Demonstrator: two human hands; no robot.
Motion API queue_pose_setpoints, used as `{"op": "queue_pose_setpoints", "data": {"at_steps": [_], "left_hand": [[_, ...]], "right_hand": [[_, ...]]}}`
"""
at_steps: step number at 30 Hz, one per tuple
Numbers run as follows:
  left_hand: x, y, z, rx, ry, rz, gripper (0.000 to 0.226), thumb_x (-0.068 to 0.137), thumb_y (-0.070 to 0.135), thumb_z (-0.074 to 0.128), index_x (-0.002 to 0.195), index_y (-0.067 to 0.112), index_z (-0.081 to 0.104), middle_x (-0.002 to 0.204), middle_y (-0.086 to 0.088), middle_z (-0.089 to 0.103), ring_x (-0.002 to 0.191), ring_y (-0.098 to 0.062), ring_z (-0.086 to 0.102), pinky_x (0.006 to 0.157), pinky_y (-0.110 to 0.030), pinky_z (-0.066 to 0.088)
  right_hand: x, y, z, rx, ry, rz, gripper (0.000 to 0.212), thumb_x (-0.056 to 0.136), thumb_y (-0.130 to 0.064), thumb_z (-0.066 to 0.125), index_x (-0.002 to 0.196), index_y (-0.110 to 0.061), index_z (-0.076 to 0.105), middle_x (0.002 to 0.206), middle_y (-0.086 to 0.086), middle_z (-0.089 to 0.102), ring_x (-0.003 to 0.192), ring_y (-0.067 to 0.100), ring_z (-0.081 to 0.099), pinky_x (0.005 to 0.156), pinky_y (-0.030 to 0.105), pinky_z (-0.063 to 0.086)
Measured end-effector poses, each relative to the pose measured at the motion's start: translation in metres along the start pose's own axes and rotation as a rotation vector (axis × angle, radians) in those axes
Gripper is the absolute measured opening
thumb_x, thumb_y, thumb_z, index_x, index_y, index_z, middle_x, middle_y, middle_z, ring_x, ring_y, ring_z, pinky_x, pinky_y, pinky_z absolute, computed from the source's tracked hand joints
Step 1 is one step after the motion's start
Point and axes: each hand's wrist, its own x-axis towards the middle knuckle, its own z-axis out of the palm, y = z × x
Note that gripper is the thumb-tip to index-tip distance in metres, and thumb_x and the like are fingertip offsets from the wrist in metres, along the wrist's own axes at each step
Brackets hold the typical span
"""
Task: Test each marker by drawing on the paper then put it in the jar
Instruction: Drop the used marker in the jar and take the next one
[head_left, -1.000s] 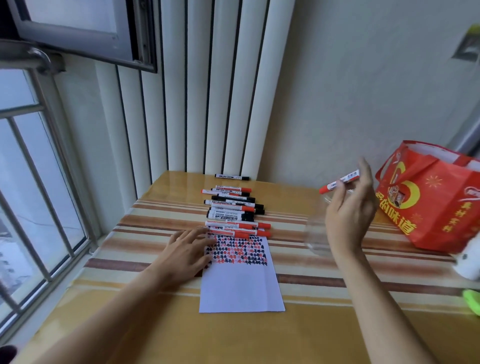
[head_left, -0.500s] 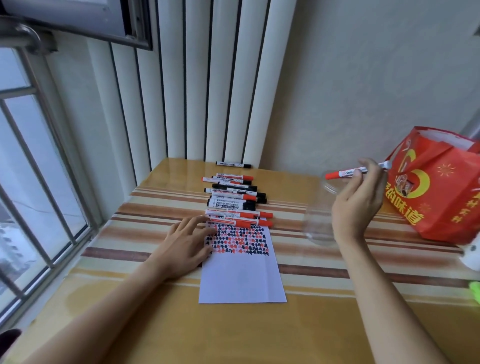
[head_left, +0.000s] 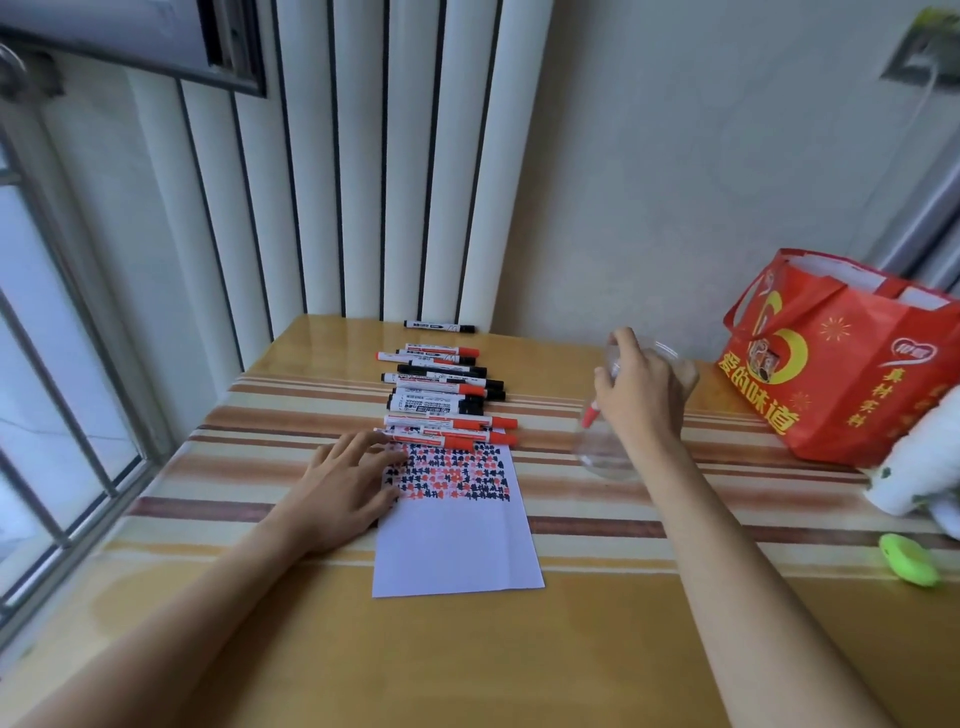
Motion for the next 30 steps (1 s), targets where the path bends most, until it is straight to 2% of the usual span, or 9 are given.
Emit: {"op": "queue_pose_setpoints", "data": {"at_steps": [4,9,12,15,20,23,27,30], "left_hand": [[0.001,0.0,0.001,0.001,-0.006,-0.001,0.054,0.095,0.062,0.03,0.143,0.042,0.043,0.148,0.01,0.035,0.14,-0.013,0.029,0.112,-0.044,0.029],[0.001,-0.001,0.003,-0.001,0.002,0.004,0.051,0.095,0.061,0.032,0.142,0.043,0.043,0.147,0.01,0.036,0.139,-0.013,0.03,0.112,-0.044,0.029],[0.001,-0.001,0.003,-0.005,0.007,-0.005,0.051,0.094,0.061,0.033,0.141,0.043,0.044,0.147,0.01,0.036,0.139,-0.014,0.03,0.112,-0.044,0.028],[0.0,-0.001,0.002,-0.009,0.003,-0.009,0.051,0.094,0.061,0.033,0.141,0.044,0.044,0.147,0.011,0.035,0.14,-0.013,0.03,0.111,-0.042,0.028],[0.0,0.0,0.001,-0.026,0.009,-0.011,0.051,0.094,0.061,0.035,0.141,0.044,0.045,0.146,0.012,0.035,0.139,-0.011,0.03,0.112,-0.041,0.029],[0.001,0.001,0.0,-0.043,0.015,-0.006,0.051,0.094,0.06,0.036,0.141,0.044,0.045,0.145,0.013,0.035,0.139,-0.01,0.03,0.111,-0.041,0.03],[0.0,0.001,0.0,-0.053,0.028,-0.003,0.05,0.094,0.059,0.037,0.141,0.043,0.046,0.146,0.013,0.036,0.138,-0.01,0.03,0.11,-0.04,0.029],[0.0,0.001,-0.001,-0.06,0.035,-0.003,0.05,0.093,0.058,0.038,0.14,0.043,0.047,0.145,0.012,0.037,0.139,-0.01,0.03,0.111,-0.039,0.029]], "right_hand": [[0.001,-0.006,-0.007,0.051,-0.023,-0.034,0.023,0.101,-0.016,0.06,0.123,-0.012,0.058,0.077,0.008,0.074,0.086,0.034,0.07,0.108,0.046,0.036],[-0.018,-0.031,-0.01,0.213,-0.014,-0.232,0.02,0.098,-0.007,0.061,0.118,-0.008,0.064,0.08,0.006,0.077,0.081,0.029,0.072,0.115,0.048,0.036],[-0.032,-0.043,-0.008,0.188,0.027,-0.329,0.021,0.094,-0.002,0.064,0.113,-0.008,0.065,0.069,0.002,0.072,0.073,0.026,0.071,0.118,0.051,0.034],[-0.036,-0.047,-0.008,0.183,0.07,-0.333,0.022,0.09,0.0,0.066,0.111,-0.008,0.066,0.068,0.001,0.068,0.069,0.026,0.069,0.118,0.051,0.035],[-0.033,-0.048,-0.011,0.27,0.116,-0.299,0.022,0.087,0.005,0.066,0.106,-0.006,0.067,0.073,0.002,0.07,0.073,0.028,0.068,0.111,0.054,0.041],[-0.035,-0.053,-0.008,0.229,0.112,-0.332,0.022,0.087,0.003,0.066,0.107,-0.007,0.067,0.075,0.004,0.072,0.073,0.03,0.068,0.112,0.055,0.04],[-0.042,-0.057,0.0,0.176,0.186,-0.346,0.022,0.088,0.002,0.067,0.107,-0.007,0.069,0.079,0.005,0.074,0.074,0.029,0.07,0.116,0.054,0.037],[-0.047,-0.058,0.005,0.117,0.236,-0.328,0.02,0.09,-0.006,0.068,0.11,-0.009,0.07,0.092,0.007,0.074,0.088,0.032,0.07,0.117,0.056,0.032]]}}
